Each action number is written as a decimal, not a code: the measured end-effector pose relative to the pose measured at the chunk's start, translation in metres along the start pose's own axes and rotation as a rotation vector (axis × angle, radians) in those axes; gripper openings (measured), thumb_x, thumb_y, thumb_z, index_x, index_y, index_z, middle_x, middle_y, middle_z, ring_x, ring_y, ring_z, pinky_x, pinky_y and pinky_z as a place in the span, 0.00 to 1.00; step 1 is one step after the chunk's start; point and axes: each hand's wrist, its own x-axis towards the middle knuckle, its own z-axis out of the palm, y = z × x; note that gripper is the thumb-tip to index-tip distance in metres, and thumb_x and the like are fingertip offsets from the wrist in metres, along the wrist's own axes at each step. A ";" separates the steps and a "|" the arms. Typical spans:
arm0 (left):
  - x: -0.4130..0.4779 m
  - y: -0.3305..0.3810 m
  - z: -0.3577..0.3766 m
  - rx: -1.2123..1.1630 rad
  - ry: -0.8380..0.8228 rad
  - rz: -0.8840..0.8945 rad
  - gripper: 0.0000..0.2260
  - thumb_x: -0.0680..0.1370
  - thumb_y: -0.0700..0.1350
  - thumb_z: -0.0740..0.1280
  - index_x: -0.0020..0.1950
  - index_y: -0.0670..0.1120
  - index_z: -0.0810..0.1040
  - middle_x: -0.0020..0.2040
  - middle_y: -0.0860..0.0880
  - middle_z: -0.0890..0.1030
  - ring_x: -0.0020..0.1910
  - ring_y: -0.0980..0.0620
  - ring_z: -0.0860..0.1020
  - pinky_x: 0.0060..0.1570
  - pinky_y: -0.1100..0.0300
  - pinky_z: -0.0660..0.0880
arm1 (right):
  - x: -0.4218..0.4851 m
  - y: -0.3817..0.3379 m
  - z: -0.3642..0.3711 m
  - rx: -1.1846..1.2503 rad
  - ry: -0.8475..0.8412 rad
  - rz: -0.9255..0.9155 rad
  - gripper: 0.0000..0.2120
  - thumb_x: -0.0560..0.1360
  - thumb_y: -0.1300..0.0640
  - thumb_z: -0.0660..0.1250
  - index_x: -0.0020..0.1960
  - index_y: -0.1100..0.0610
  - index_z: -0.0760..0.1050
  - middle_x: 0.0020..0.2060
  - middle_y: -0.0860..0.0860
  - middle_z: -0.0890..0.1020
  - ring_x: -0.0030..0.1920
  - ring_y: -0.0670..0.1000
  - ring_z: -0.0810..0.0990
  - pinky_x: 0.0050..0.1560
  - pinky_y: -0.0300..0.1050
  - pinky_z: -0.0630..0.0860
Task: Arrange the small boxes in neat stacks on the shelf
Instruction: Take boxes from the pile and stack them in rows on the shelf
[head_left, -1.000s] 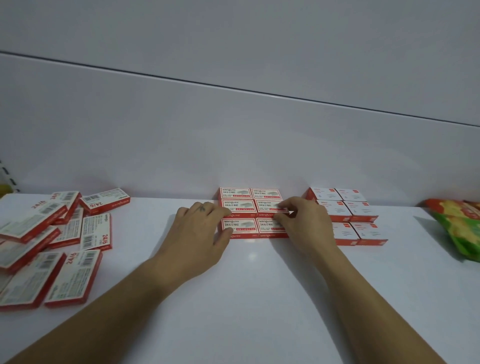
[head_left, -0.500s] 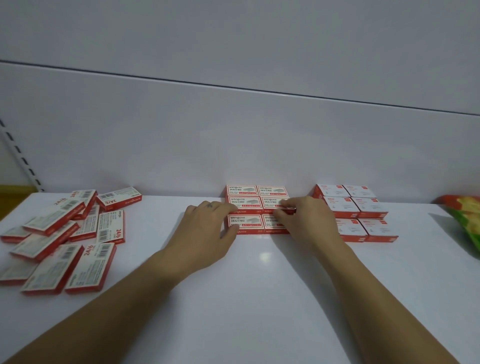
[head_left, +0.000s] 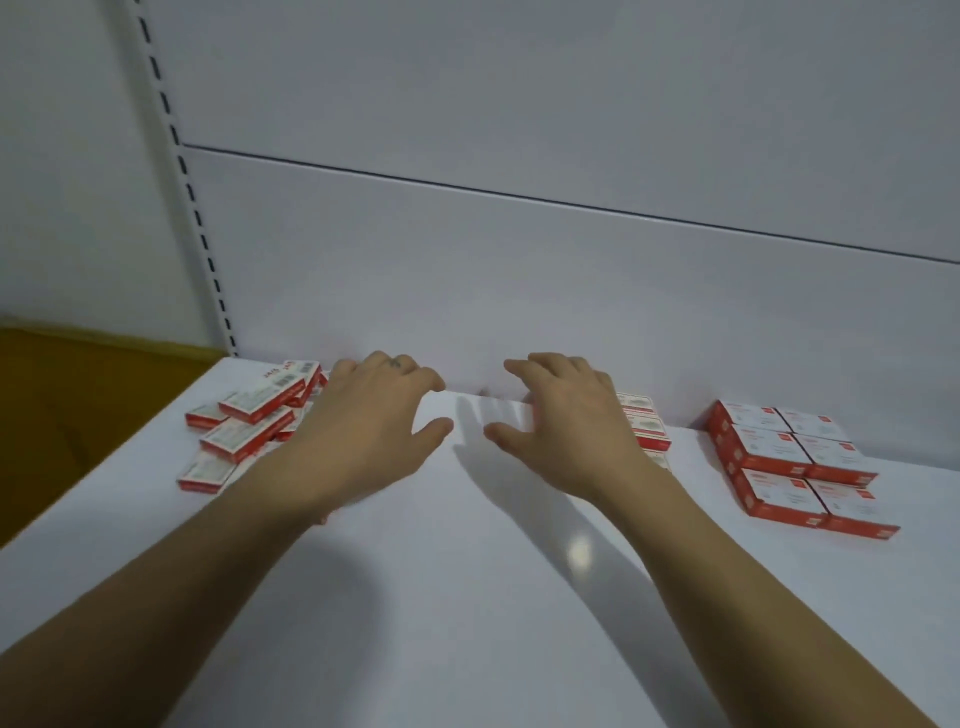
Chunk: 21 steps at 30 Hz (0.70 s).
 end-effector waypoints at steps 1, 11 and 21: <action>-0.006 -0.009 -0.006 0.004 0.006 -0.034 0.19 0.78 0.60 0.59 0.67 0.57 0.70 0.67 0.54 0.73 0.64 0.51 0.69 0.64 0.51 0.63 | 0.003 -0.011 0.001 0.004 -0.013 -0.034 0.32 0.75 0.39 0.63 0.75 0.49 0.60 0.73 0.49 0.65 0.72 0.52 0.61 0.71 0.50 0.56; -0.063 -0.091 -0.033 0.085 -0.018 -0.336 0.25 0.77 0.64 0.57 0.71 0.56 0.65 0.70 0.53 0.70 0.67 0.51 0.68 0.66 0.50 0.63 | 0.032 -0.122 0.028 0.140 -0.161 -0.234 0.26 0.74 0.40 0.65 0.69 0.45 0.67 0.64 0.48 0.74 0.62 0.51 0.72 0.62 0.49 0.68; -0.059 -0.116 -0.016 0.025 0.018 -0.447 0.26 0.76 0.66 0.58 0.70 0.54 0.67 0.66 0.51 0.74 0.62 0.50 0.72 0.61 0.52 0.68 | 0.051 -0.163 0.044 0.155 -0.153 -0.212 0.27 0.75 0.41 0.64 0.70 0.48 0.67 0.64 0.49 0.74 0.61 0.53 0.72 0.65 0.50 0.69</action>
